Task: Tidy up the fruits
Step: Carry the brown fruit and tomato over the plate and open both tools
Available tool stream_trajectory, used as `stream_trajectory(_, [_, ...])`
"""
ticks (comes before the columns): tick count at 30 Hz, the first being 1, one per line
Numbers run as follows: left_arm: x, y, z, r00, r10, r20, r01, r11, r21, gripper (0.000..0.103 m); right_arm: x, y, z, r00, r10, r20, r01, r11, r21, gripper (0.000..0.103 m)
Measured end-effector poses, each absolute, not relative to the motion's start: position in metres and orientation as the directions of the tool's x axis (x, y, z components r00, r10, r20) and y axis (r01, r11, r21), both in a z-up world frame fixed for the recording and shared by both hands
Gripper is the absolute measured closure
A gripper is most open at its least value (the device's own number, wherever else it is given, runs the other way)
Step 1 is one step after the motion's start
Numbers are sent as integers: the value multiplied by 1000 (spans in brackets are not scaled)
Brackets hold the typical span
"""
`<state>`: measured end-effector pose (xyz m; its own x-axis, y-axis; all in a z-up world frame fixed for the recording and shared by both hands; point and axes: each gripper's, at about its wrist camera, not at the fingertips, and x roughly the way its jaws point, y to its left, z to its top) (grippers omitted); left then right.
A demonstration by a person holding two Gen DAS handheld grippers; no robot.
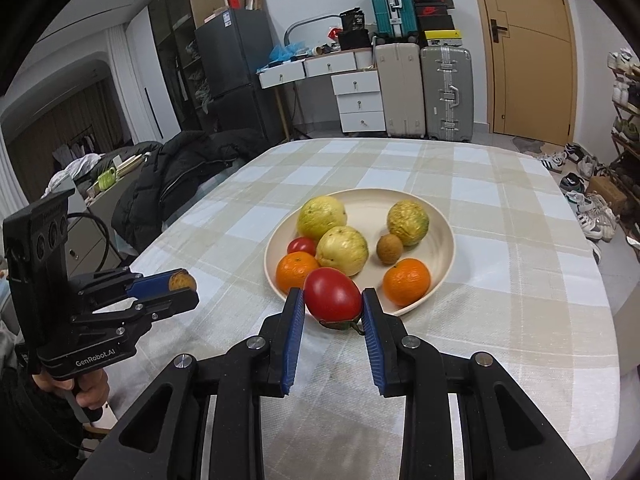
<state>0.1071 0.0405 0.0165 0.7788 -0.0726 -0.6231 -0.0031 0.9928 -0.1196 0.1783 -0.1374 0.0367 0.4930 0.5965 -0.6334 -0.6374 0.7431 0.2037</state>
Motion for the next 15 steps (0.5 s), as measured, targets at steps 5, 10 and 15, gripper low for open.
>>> stream_trajectory(5, [109, 35, 20, 788, -75, -611, 5, 993, -116, 80, 183, -145, 36, 503, 595, -627, -620, 754, 218, 73])
stream_trajectory(10, [115, 31, 24, 796, -77, -600, 9, 993, -116, 80, 186, -149, 36, 510, 592, -624, -610, 761, 223, 73])
stream_trajectory(15, [126, 26, 26, 800, -82, -594, 14, 993, -119, 80, 189, -153, 35, 516, 592, -619, -602, 765, 230, 73])
